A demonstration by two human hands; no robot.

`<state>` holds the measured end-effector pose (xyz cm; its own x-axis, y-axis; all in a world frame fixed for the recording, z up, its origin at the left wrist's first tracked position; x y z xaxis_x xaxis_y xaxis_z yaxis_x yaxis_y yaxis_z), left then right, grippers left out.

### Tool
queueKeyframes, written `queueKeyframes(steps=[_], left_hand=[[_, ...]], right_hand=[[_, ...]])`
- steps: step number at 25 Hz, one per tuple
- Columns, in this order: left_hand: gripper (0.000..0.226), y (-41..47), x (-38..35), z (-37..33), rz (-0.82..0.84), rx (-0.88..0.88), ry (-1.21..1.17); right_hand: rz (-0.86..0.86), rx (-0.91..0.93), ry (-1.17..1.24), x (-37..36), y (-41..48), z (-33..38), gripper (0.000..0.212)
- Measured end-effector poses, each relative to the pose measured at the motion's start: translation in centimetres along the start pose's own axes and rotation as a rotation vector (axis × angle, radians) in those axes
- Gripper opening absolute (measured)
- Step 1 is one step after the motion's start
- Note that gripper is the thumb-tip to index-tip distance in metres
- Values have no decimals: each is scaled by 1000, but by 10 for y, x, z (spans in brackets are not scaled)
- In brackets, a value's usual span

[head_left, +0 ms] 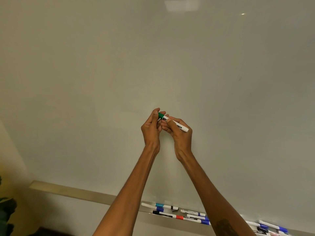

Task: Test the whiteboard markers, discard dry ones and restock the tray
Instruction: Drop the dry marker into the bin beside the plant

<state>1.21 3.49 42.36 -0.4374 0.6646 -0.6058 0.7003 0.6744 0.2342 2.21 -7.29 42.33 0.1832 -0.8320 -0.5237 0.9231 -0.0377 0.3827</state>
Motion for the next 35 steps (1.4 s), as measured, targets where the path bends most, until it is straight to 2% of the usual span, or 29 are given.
queueKeyframes(steps=[4,7,12,16,21,27,35], left_hand=[[25,-2,8,2,19,-23,15],[26,3,18,-1,52,-58,21],[28,18,51,-1,-49,-5,35],[28,25,84,0,-55,55,81],[29,31,143,-5,-101,73,206],[27,35,226,-4,-136,103,434],[27,26,355,8,-274,242,554]], right_hand=[[26,-31,13,3,-8,-7,18],[103,-82,-28,2,-12,-16,26],[423,-218,-180,-4,-22,-42,52],[397,-318,-224,-14,-29,-69,37],[365,-443,-304,-33,-41,-119,30],[472,-653,-365,-81,-85,-182,29],[649,-873,-473,-111,-154,-281,27]])
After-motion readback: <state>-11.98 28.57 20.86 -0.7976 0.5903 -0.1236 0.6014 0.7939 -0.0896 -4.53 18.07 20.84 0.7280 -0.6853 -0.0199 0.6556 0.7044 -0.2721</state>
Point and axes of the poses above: each hand's wrist, its own y-axis towards the middle knuckle, its own x-axis out of the back of the hand, z = x × y, the point moved 4 cm from there along y, towards the middle knuckle, and after that the axes turned 10 degrees about -z, right-handed, at the moved point
